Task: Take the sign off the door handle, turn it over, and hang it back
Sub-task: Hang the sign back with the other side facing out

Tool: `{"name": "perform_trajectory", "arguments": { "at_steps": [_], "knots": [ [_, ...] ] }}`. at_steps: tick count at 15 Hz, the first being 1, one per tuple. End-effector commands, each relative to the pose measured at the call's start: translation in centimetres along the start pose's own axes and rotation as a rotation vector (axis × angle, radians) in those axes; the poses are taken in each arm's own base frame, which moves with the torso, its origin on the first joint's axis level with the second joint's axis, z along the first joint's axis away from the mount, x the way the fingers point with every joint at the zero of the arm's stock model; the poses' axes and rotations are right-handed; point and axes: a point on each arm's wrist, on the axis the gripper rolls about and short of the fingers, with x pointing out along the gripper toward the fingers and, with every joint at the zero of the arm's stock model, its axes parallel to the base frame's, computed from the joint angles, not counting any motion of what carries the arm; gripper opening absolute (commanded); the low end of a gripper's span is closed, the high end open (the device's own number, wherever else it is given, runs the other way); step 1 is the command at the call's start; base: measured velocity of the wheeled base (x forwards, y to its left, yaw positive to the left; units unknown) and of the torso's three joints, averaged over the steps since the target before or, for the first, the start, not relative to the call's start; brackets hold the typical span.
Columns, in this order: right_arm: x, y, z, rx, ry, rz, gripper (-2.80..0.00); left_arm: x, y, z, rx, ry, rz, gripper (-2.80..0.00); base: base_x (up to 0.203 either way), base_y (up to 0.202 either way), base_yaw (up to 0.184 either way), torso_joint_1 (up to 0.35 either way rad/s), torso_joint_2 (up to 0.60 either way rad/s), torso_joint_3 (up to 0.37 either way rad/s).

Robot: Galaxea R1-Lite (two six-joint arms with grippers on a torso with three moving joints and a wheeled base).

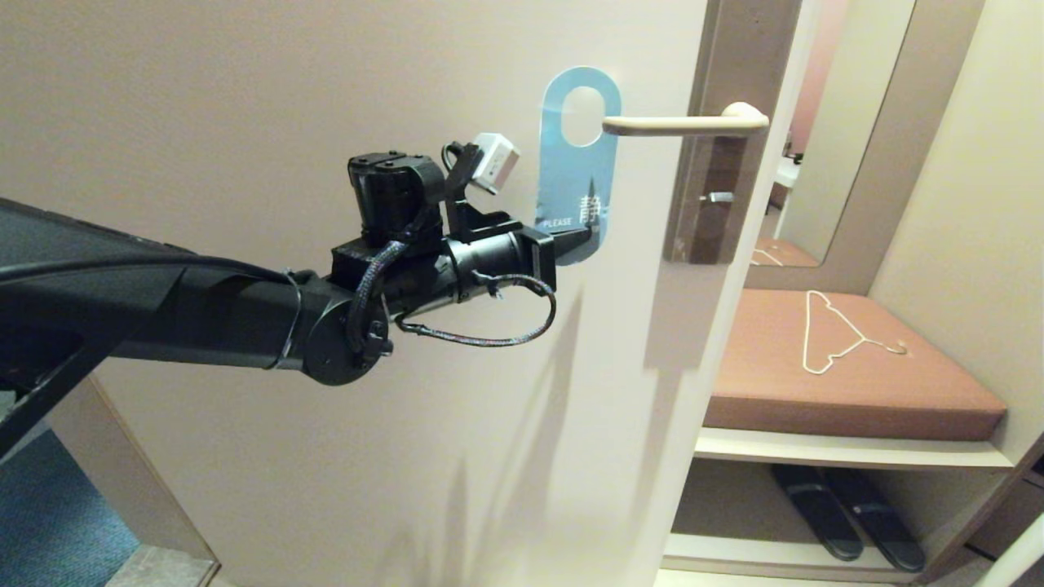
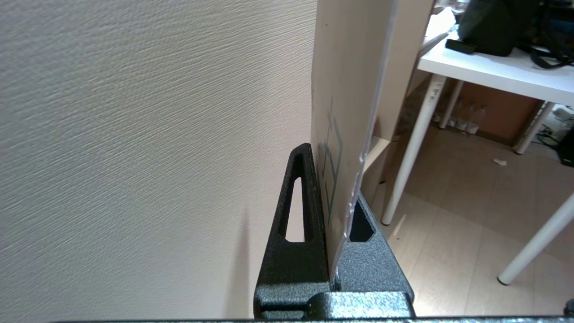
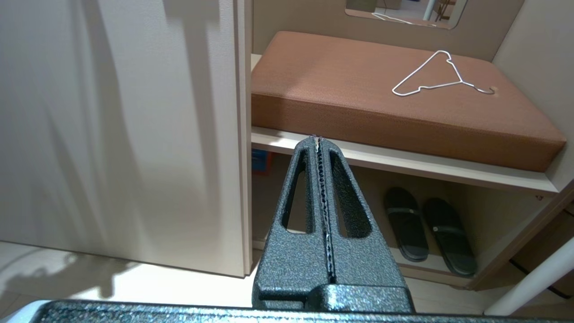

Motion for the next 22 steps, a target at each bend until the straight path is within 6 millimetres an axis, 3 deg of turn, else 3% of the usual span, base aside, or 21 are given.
{"name": "perform_trajectory", "arguments": {
  "at_steps": [1, 4, 9, 22],
  "knots": [
    [0.0, 0.0, 0.0, -0.001, 0.002, 0.001, -2.8, -0.2, -0.6, 0.6, 0.006, -0.013, -0.013, -2.8, 0.0, 0.0, 0.0, 0.0, 0.0, 0.0],
    [0.0, 0.0, 0.0, -0.001, 0.002, 0.001, -2.8, -0.3, -0.9, 0.8, 0.016, -0.01, -0.005, -2.8, 0.0, 0.0, 0.0, 0.0, 0.0, 0.0],
    [0.0, 0.0, 0.0, -0.001, 0.002, 0.001, -2.8, 0.4, -3.4, 0.9, 0.059, 0.002, 0.049, -2.8, 0.0, 0.0, 0.0, 0.0, 0.0, 0.0],
    [0.0, 0.0, 0.0, 0.0, 0.002, 0.001, -2.8, 0.9, -5.5, 0.9, 0.143, 0.031, 0.298, -2.8, 0.0, 0.0, 0.0, 0.0, 0.0, 0.0]
  ]
}}
